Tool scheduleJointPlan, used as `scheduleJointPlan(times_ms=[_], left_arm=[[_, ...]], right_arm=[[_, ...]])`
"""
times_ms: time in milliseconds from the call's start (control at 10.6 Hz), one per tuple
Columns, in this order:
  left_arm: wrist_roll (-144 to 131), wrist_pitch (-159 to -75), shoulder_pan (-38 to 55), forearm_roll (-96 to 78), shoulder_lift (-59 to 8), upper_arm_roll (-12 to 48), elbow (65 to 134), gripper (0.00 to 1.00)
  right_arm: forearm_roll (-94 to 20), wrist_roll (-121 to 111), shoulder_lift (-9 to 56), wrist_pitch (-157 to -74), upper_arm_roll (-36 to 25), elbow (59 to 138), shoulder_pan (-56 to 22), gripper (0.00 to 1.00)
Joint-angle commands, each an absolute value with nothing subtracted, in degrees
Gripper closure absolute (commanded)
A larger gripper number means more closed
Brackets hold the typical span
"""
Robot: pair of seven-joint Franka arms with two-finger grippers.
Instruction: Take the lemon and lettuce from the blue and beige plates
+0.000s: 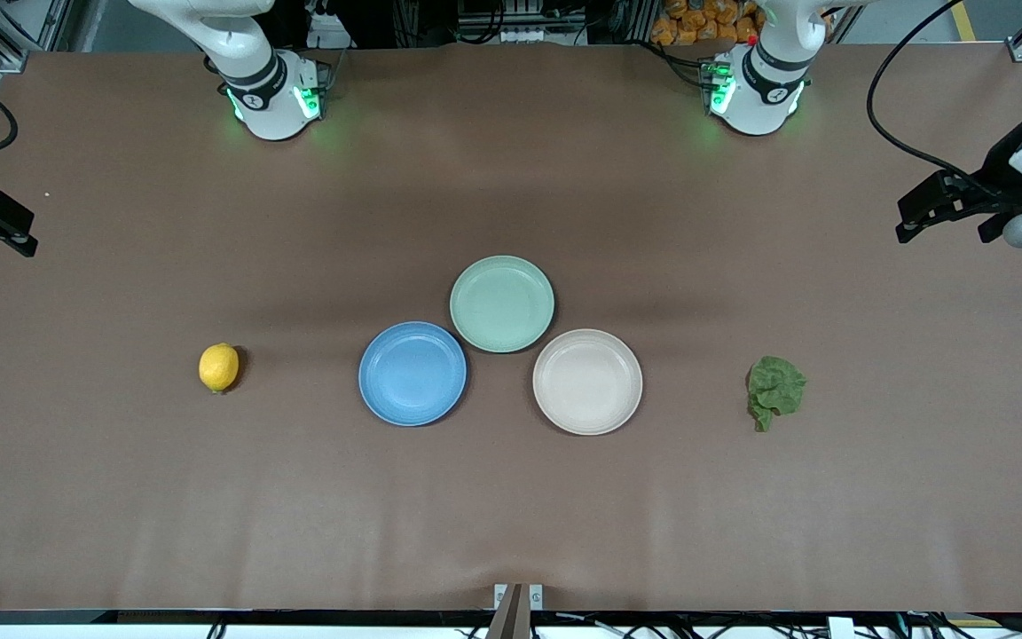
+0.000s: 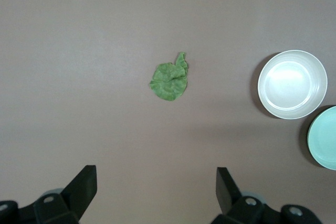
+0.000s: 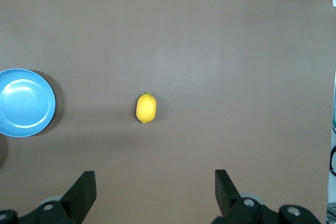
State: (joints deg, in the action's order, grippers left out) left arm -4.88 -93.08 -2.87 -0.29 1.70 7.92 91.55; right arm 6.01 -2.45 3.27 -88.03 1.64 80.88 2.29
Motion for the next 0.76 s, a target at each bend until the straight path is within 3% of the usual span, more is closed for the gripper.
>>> scheduleJointPlan(times_ms=[0, 662], left_arm=[[-3.6, -92.11, -2.99, -0.79, 2.2, 8.0, 91.05, 0.0], [-3.6, -92.11, -2.99, -0.79, 2.11, 8.17, 91.05, 0.0]], right_arm=[[5.01, -1.23, 2.37, -87.36, 2.55, 81.56, 2.99, 0.0], [1.32, -1.32, 2.55, -87.54, 2.37, 81.56, 3.43, 0.0]])
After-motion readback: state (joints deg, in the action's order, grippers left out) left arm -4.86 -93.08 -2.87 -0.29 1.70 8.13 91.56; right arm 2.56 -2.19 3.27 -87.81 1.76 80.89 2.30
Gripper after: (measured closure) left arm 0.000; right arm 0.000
